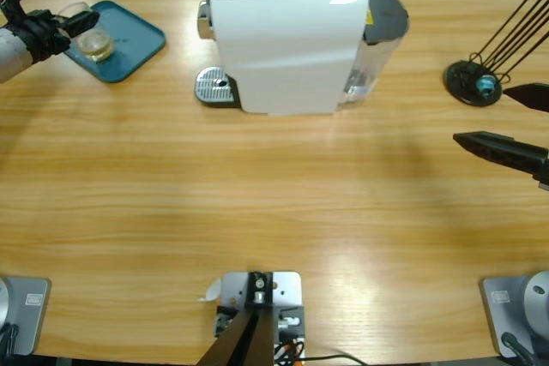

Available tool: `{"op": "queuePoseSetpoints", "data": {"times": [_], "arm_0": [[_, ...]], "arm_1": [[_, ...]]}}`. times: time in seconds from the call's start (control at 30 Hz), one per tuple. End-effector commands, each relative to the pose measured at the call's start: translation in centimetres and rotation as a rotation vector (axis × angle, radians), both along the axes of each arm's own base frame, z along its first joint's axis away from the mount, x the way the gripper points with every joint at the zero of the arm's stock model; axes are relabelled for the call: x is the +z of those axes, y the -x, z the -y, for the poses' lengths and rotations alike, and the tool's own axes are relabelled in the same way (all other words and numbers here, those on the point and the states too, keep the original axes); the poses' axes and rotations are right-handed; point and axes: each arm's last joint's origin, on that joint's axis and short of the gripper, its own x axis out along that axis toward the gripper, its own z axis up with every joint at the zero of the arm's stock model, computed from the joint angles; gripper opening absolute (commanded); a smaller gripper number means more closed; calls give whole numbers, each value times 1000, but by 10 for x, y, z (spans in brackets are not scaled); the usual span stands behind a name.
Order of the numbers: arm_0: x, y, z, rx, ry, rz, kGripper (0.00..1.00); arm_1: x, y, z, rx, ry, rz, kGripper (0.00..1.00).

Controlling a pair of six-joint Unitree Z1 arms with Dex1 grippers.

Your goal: Pour coffee

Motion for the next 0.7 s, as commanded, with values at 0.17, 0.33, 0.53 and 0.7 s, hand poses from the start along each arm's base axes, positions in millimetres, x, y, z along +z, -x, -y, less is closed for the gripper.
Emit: {"op": "queuePoseSetpoints", "data": {"times": [0.17, 0.33, 0.53, 0.7], "arm_0": [[-10, -13, 6, -15, 1, -123, 942], [-9, -13, 9, -22, -1, -132, 996], [8, -9, 4, 28, -19, -112, 996], [32, -3, -3, 83, -63, -112, 996]], "arm_1": [[-12, 4, 1, 2, 16, -27, 1000], [-12, 4, 1, 1, 16, -26, 1000], [-12, 4, 2, 0, 15, -24, 1000], [-12, 4, 2, 0, 16, -24, 1000]]}}
